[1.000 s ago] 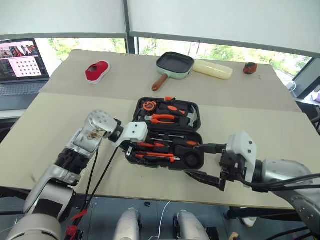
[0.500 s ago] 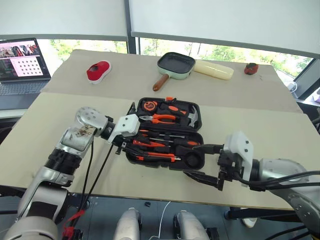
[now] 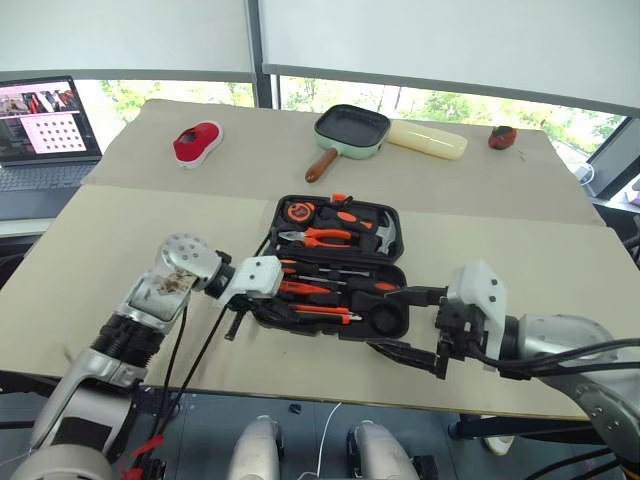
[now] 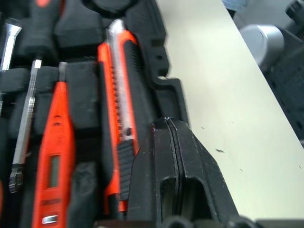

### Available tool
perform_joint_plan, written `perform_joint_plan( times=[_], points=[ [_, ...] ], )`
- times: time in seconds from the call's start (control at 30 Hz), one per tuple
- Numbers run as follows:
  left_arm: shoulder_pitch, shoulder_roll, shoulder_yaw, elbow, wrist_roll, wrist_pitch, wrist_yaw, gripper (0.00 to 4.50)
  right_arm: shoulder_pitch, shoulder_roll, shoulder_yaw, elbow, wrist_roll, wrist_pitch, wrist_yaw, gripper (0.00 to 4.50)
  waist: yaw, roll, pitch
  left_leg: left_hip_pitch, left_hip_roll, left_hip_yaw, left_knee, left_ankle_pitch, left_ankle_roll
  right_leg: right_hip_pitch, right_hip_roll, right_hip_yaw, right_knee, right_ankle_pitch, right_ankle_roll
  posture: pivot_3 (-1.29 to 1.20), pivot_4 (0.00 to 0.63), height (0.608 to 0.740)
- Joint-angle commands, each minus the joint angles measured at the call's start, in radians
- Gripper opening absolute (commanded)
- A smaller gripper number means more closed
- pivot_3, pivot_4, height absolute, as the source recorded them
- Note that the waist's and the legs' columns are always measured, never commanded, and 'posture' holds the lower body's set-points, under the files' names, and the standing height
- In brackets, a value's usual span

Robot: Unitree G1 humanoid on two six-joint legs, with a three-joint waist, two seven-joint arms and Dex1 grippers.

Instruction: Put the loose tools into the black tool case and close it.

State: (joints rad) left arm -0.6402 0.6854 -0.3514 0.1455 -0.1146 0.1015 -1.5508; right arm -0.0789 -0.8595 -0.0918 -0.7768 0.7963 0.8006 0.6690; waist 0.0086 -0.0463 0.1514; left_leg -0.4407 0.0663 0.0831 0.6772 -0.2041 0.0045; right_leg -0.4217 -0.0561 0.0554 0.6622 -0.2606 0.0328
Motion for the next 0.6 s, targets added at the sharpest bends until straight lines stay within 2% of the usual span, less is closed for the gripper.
perform_joint_plan(
  times=[0.03,0.33,0.6],
  points=[
    [0.006,-0.015,-0.031,0.046,0.057,-0.045,0.039,0.05,-0.012,0.000,-0.006,-0.013,-0.005,-0.007,-0.003,4.50,0.003,0.002,-0.001,0.001,0.000,0.000,0.000,0.000,0.000,0.001,0.000,0.000,0.000,0.000,0.000,0.00,0.150,0.740],
    [-0.051,-0.041,0.077,-0.013,-0.128,0.204,0.018,0.05,0.013,-0.013,-0.019,-0.022,-0.003,-0.007,0.003,4.50,0.005,0.003,-0.002,0.001,-0.001,0.000,0.001,0.000,0.001,0.001,-0.001,0.000,0.001,0.000,0.001,0.00,0.150,0.740],
    [-0.056,-0.061,0.024,0.070,-0.036,0.110,0.058,0.05,0.004,-0.010,-0.003,-0.018,-0.014,-0.007,0.003,4.50,-0.002,0.003,-0.002,0.001,0.000,0.000,0.001,0.000,0.001,0.000,0.000,0.000,0.001,0.000,0.000,0.00,0.150,0.740]
  ],
)
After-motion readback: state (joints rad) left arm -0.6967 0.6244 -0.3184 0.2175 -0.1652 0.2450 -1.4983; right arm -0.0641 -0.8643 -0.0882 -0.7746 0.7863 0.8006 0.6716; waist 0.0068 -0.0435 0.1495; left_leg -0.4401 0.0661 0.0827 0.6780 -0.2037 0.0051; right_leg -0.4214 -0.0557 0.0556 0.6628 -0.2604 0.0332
